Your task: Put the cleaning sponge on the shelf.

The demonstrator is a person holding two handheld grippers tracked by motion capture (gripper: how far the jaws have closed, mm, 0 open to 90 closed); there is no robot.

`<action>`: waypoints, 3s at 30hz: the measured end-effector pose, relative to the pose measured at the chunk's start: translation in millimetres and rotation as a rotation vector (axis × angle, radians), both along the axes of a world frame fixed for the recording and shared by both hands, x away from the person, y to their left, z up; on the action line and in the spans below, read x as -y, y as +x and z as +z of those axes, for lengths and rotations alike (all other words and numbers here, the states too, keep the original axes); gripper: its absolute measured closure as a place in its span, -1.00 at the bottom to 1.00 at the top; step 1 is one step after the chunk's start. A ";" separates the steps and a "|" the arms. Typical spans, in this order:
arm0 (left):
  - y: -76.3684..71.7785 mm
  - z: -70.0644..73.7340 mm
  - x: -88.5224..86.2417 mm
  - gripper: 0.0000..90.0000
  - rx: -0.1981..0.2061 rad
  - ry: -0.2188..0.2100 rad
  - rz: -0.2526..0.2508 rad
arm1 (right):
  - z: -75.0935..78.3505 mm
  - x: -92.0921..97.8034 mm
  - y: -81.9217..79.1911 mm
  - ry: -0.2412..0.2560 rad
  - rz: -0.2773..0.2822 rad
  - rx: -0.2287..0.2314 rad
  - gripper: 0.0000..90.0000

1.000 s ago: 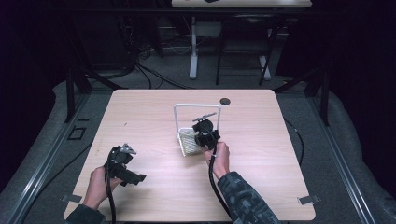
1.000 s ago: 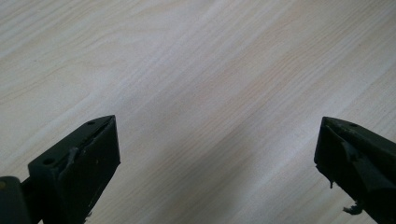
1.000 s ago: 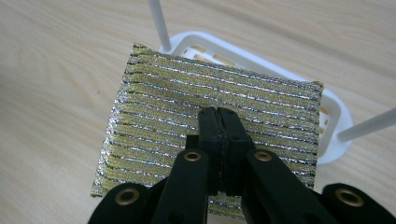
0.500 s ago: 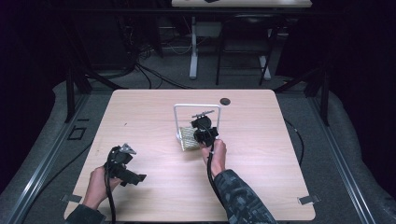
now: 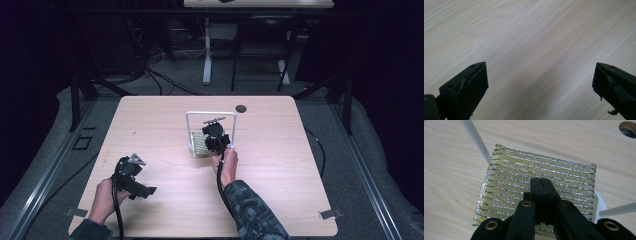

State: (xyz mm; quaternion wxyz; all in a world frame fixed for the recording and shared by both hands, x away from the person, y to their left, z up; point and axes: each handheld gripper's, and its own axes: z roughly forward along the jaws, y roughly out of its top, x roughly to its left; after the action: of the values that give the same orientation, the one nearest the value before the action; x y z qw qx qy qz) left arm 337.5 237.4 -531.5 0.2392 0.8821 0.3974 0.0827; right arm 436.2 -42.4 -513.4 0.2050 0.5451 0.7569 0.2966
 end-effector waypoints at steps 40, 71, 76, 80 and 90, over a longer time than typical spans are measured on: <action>0.2 -0.2 1.6 -1.00 -0.001 -0.001 -0.009 | 9.8 6.4 -17.2 0.014 0.056 0.066 0.58; 0.5 -1.6 4.1 -1.00 -0.006 0.006 -0.017 | 51.0 73.6 -68.4 0.019 0.213 0.053 -0.41; 0.4 -1.8 4.7 -1.00 -0.007 0.008 -0.016 | 54.4 86.8 -76.3 0.014 0.216 0.056 -0.56; 0.6 -1.9 4.5 -1.00 -0.008 0.009 -0.017 | 54.8 98.6 -83.1 0.011 0.213 0.059 -0.65; 0.5 -2.1 5.9 -1.00 -0.009 0.010 -0.020 | 46.2 131.9 -102.4 -0.015 0.196 0.039 -0.69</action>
State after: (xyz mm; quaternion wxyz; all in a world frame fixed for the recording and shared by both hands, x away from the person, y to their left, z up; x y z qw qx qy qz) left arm 338.1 231.5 -533.6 0.2338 0.8875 0.3892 0.0786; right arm 333.8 -174.3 -467.2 0.1939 0.4610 0.8046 0.3203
